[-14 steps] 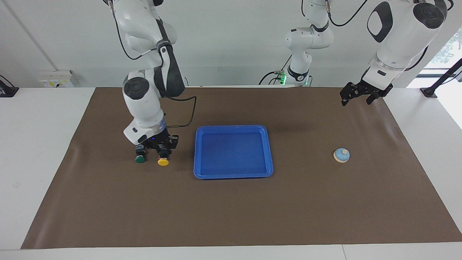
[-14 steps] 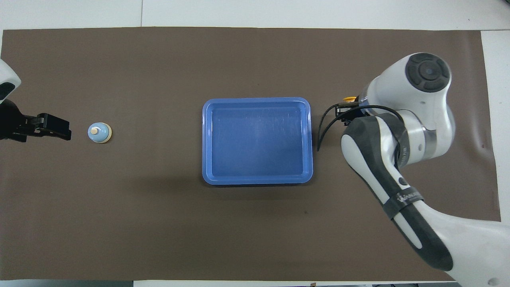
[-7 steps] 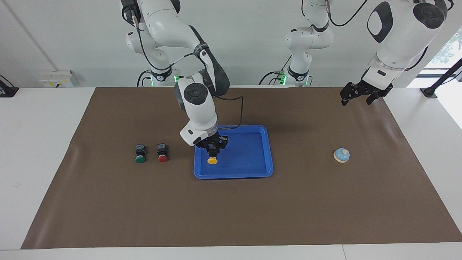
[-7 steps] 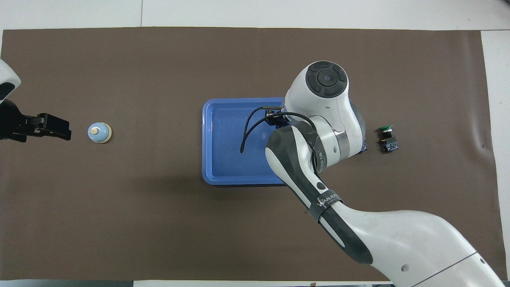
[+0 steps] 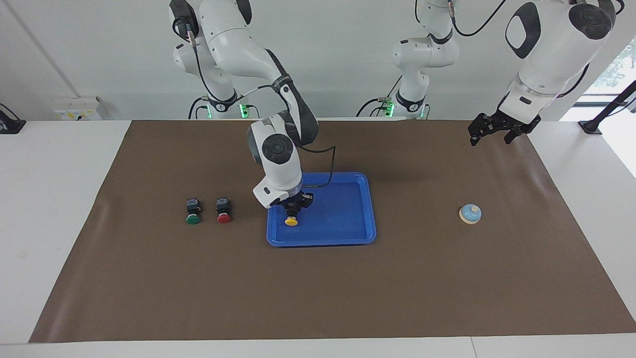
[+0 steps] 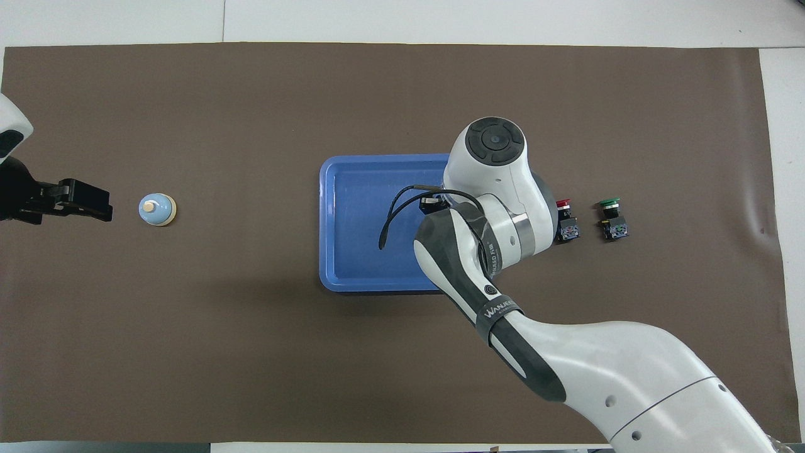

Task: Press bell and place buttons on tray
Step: 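Carry the yellow button into the blue tray and release it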

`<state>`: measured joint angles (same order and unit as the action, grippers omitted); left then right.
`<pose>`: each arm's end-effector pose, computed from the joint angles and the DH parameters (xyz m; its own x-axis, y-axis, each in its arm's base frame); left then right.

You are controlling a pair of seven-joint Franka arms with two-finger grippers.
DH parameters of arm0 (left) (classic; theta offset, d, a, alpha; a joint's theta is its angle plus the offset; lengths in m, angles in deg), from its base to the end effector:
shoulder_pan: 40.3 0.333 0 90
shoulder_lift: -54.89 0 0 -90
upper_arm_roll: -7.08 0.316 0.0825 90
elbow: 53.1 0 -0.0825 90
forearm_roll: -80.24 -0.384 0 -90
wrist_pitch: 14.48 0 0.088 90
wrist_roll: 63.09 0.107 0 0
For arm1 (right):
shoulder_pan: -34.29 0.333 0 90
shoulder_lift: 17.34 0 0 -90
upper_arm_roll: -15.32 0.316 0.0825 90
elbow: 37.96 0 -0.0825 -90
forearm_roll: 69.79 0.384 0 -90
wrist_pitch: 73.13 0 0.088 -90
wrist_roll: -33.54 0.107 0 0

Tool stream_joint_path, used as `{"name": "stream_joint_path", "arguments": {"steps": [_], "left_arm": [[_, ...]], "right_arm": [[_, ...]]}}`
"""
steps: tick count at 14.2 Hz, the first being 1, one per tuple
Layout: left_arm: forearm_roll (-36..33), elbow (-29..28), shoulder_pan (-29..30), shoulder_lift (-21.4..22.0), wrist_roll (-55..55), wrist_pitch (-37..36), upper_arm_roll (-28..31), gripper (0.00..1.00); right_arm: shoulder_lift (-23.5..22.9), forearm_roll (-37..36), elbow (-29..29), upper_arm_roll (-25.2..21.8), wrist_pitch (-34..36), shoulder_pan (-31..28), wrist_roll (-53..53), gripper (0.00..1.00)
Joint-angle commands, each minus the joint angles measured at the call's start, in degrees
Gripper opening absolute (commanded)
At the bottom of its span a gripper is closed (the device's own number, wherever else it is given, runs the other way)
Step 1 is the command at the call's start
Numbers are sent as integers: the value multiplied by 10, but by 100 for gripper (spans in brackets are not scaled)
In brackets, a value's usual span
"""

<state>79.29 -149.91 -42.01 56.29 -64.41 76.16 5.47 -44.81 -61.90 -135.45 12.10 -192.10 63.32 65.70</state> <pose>0.5428 -0.0299 0.5829 0.9960 -0.0348 -0.0827 -0.0365 -0.9992 -0.0191 0.5874 0.2957 0.3079 0.9752 -0.1751 -0.1357 -0.1790 -0.9837 -0.0173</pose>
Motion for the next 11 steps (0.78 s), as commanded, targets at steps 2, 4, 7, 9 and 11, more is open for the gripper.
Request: {"name": "stream_joint_path", "arguments": {"steps": [2,4,7,9,11], "left_arm": [[3,2,6,2,-1,-5,-3,100],[3,2,6,2,-1,-5,-3,100],[3,2,6,2,-1,-5,-3,100],[3,1,6,2,-1,-5,-3,100],[3,2,6,2,-1,-5,-3,100]], "right_arm": [[19,12,-21,-1,3,13,39,0],[19,11,-22,-1,-2,21,43,93],[32,-5,-13,-5,15,25,32,100],[65,-26,-11,-15,49,13,-29,100],[103,-32,-18,-22,84,-33,-137,100]]}}
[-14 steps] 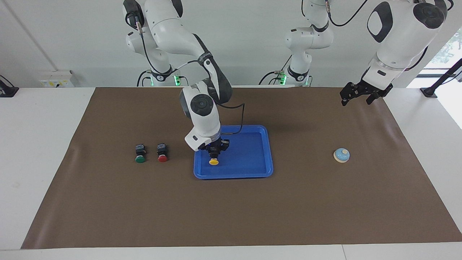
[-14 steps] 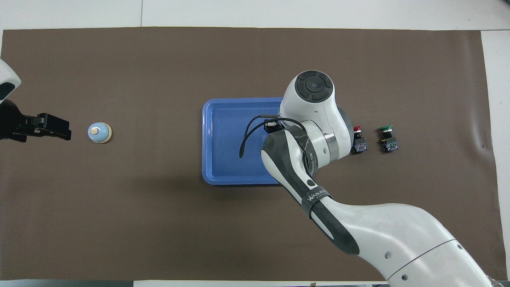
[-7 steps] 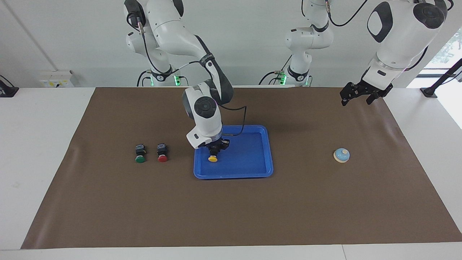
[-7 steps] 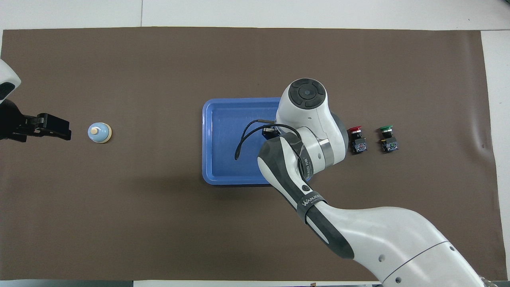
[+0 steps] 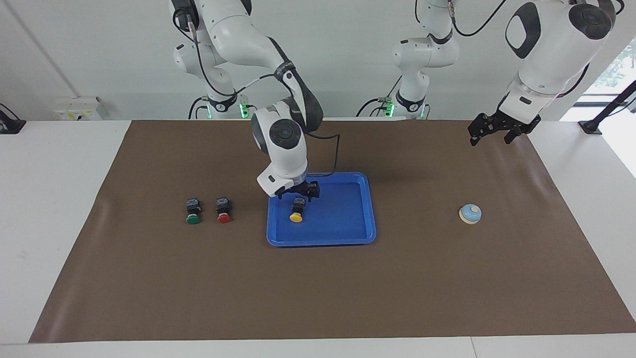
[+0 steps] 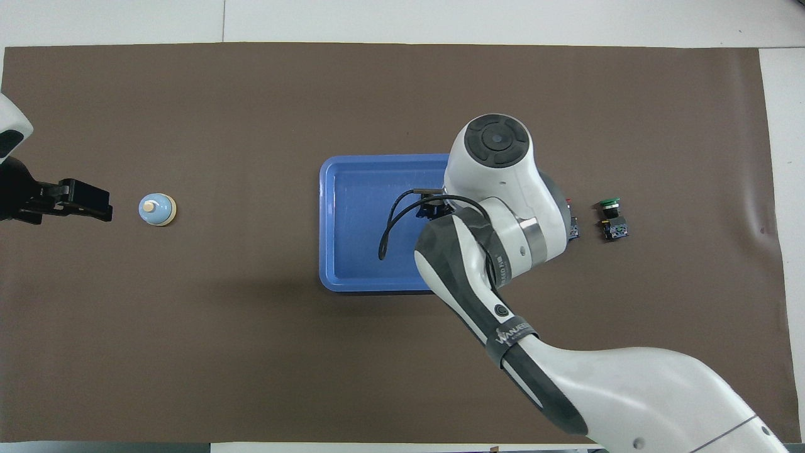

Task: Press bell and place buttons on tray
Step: 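Move the right gripper back and grasp the green-capped button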

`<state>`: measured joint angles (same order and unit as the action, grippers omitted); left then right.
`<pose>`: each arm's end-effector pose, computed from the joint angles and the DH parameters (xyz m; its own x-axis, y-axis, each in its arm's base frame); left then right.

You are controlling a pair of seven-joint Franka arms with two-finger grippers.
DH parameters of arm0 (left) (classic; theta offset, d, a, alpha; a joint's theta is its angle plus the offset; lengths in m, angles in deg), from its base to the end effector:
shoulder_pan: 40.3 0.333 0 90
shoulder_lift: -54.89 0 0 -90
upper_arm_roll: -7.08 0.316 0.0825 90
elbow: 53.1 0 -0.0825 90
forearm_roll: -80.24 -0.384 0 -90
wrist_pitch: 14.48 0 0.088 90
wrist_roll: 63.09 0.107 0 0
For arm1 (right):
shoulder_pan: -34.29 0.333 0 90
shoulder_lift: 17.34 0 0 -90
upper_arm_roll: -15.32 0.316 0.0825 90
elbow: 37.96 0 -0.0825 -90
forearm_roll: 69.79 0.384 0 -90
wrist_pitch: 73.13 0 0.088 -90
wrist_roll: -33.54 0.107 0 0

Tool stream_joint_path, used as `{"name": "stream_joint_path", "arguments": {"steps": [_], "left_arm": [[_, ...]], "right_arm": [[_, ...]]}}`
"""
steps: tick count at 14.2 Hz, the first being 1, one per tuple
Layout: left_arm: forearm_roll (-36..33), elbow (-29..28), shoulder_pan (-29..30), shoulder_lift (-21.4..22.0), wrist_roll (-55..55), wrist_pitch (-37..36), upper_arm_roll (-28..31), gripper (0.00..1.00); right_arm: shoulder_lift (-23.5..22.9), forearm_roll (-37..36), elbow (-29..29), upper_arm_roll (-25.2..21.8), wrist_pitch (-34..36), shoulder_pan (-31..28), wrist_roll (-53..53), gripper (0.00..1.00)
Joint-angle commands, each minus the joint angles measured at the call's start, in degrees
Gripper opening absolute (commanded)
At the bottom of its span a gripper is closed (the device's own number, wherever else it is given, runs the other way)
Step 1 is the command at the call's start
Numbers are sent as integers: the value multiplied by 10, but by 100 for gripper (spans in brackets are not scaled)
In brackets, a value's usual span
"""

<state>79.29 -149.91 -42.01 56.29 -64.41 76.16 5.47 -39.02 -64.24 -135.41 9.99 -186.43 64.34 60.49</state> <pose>0.5428 -0.0299 0.5829 0.9960 -0.0348 -0.0827 -0.0365 -0.9992 -0.0191 0.5817 0.2805 0.3669 0.9907 -0.0763 -0.1123 -0.0768 -0.9970 0.0006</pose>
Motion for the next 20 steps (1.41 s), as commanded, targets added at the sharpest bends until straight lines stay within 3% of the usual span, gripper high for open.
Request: {"name": "stream_joint_path", "arguments": {"steps": [1,6,9,20], "left_arm": [[3,2,6,2,-1,-5,-3,100],[3,2,6,2,-1,-5,-3,100],[3,2,6,2,-1,-5,-3,100],[3,1,6,2,-1,-5,-3,100]], "right_arm": [[57,-17,-20,0,40,-74,-116,100],[68,-51,-51,0,27,-194,-248,100],[82,-52,-127,0,-77,-235,-296,100],[88,-51,-213,1,-129,-259,-359,100]]}}
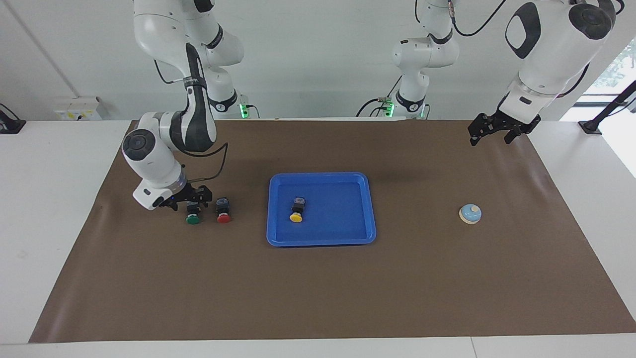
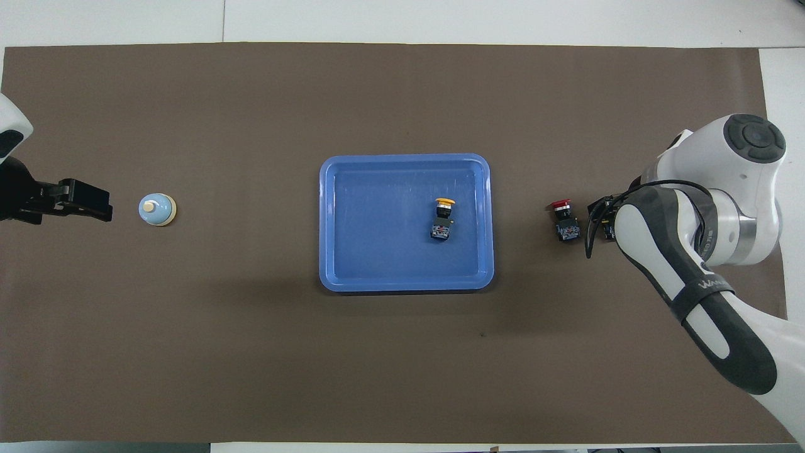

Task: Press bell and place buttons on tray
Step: 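Move the right gripper back and grasp the green-capped button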

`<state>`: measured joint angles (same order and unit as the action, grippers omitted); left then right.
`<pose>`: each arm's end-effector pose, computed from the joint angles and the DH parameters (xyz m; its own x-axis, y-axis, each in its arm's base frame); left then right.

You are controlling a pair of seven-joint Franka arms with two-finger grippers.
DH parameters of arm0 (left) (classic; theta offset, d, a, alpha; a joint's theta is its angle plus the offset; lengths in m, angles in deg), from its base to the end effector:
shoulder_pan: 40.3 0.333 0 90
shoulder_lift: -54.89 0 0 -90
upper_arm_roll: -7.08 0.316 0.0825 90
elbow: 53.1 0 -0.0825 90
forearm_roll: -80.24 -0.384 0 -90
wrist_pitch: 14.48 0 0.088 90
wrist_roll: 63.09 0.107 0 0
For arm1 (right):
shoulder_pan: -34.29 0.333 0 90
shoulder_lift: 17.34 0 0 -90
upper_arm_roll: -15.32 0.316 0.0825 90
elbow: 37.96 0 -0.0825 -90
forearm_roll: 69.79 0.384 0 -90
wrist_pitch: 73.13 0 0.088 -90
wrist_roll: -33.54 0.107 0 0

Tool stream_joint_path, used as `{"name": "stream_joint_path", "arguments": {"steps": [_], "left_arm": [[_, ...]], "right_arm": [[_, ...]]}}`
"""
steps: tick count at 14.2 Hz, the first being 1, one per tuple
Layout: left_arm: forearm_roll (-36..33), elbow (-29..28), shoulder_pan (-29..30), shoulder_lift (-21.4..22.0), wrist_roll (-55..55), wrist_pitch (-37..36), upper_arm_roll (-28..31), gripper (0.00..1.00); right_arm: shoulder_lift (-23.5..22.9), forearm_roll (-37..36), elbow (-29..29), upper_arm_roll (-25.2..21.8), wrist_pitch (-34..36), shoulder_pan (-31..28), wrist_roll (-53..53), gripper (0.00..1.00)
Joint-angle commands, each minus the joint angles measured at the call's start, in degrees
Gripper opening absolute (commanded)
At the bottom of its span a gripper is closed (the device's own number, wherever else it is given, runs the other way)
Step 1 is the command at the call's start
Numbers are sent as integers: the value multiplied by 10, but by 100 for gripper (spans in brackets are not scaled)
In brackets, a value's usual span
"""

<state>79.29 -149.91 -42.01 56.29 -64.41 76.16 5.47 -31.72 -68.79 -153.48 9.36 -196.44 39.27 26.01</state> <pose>0.5428 -0.0299 0.5829 0.9960 -0.0348 -0.0827 -0.0365 -0.9992 -0.0191 0.5810 -0.0077 0.3199 0.9879 0.1049 -0.1139 0.1053 -0.9944 -0.0026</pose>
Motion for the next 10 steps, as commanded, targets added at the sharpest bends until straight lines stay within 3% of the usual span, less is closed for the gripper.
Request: {"name": "stream_joint_path", "arguments": {"steps": [1,7,10], "left_arm": [[3,1,6,2,-1,-5,-3,100],[3,1,6,2,-1,-5,-3,100],[3,2,6,2,-1,-5,-3,100]], "right_arm": [[14,-6,-39,7,-46,-8,-15,100],[3,-6,-56,7,-80,-9,-20,98],[3,-6,-61,7,-87,-8,-21,77]]}}
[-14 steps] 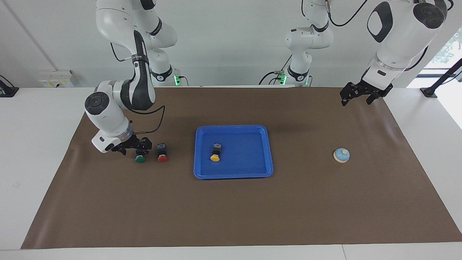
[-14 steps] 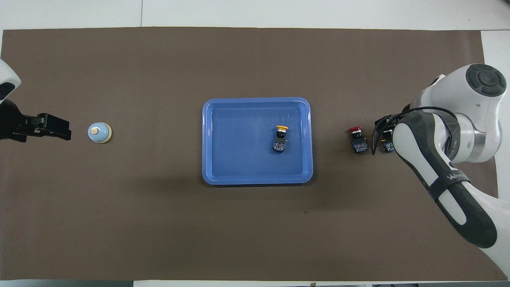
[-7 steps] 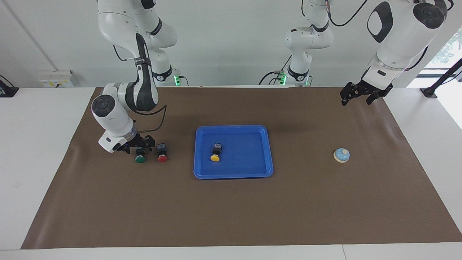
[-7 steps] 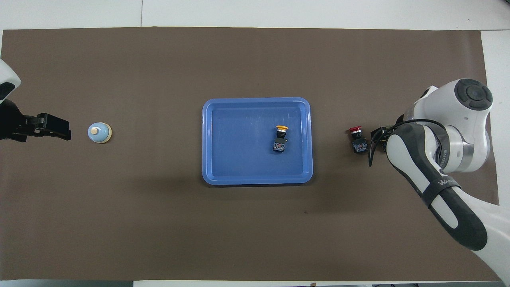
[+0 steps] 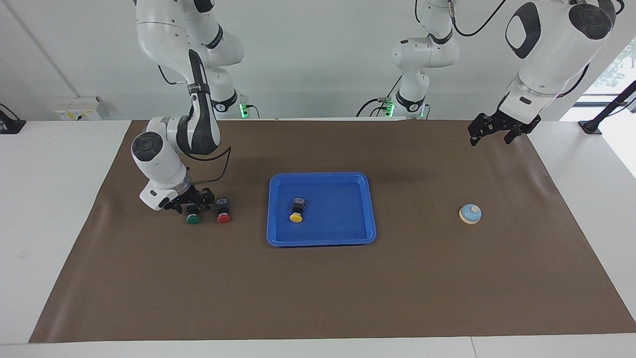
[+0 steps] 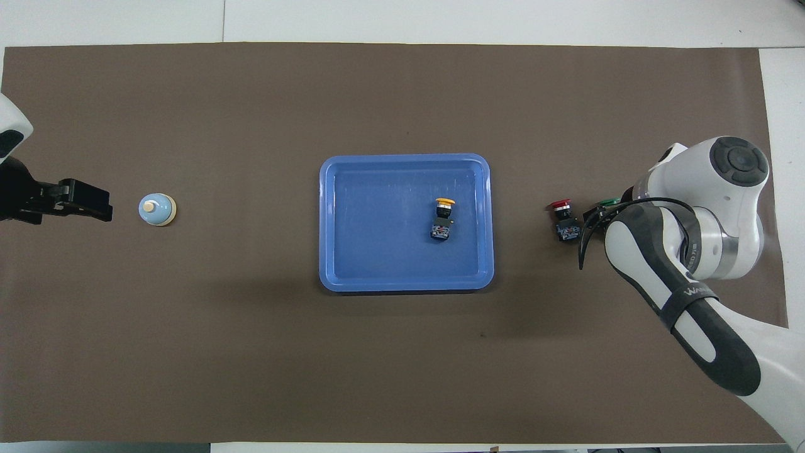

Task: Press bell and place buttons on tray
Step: 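Move the right gripper back and grasp the green-capped button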

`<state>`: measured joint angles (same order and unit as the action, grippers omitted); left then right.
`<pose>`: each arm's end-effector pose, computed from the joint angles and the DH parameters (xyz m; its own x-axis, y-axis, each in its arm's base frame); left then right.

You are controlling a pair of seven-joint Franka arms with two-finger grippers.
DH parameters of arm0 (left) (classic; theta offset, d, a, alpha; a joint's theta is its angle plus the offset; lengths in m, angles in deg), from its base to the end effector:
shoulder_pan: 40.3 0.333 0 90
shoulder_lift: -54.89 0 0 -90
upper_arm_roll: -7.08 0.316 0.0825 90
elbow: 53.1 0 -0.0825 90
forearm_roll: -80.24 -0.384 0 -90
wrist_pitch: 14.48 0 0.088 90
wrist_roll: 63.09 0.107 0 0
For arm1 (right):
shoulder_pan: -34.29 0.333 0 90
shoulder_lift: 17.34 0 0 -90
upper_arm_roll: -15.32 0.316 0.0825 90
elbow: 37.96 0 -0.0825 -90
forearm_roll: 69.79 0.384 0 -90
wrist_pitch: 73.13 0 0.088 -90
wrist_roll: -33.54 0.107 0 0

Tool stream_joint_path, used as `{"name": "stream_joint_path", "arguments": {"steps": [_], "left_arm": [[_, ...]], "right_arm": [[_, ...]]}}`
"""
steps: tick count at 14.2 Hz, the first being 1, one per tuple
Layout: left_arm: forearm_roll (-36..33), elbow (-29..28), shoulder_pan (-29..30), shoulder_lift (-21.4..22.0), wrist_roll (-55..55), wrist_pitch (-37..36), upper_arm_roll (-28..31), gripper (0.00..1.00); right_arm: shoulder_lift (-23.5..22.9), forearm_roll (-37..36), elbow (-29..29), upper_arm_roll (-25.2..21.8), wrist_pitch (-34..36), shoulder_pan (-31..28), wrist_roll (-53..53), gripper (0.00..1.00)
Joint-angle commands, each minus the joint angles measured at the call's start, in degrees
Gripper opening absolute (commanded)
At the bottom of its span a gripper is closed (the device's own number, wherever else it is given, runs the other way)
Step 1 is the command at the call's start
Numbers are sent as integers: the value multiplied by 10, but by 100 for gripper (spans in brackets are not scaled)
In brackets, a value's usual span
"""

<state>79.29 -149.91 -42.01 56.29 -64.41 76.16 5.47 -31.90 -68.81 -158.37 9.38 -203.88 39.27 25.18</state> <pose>0.5428 -0.0299 0.5829 0.9960 -0.0348 -0.0827 -0.0365 -0.9992 -0.0191 0.5692 -0.0083 0.2927 0.9902 0.1192 -0.0733 0.1197 -0.9928 0.0033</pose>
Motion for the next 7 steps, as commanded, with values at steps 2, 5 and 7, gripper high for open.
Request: {"name": "stream_joint_path", "arguments": {"steps": [2,5,7], "left_arm": [[3,1,6,2,-1,-5,-3,100],[3,2,6,2,-1,-5,-3,100],[3,2,6,2,-1,-5,-3,100]], "right_arm": [[6,-5,-21,7,-17,-9,-13,59],[6,-5,-20,7,-18,-9,-10,14],[8,-2,-10,7,-18,-3,-3,0]]}}
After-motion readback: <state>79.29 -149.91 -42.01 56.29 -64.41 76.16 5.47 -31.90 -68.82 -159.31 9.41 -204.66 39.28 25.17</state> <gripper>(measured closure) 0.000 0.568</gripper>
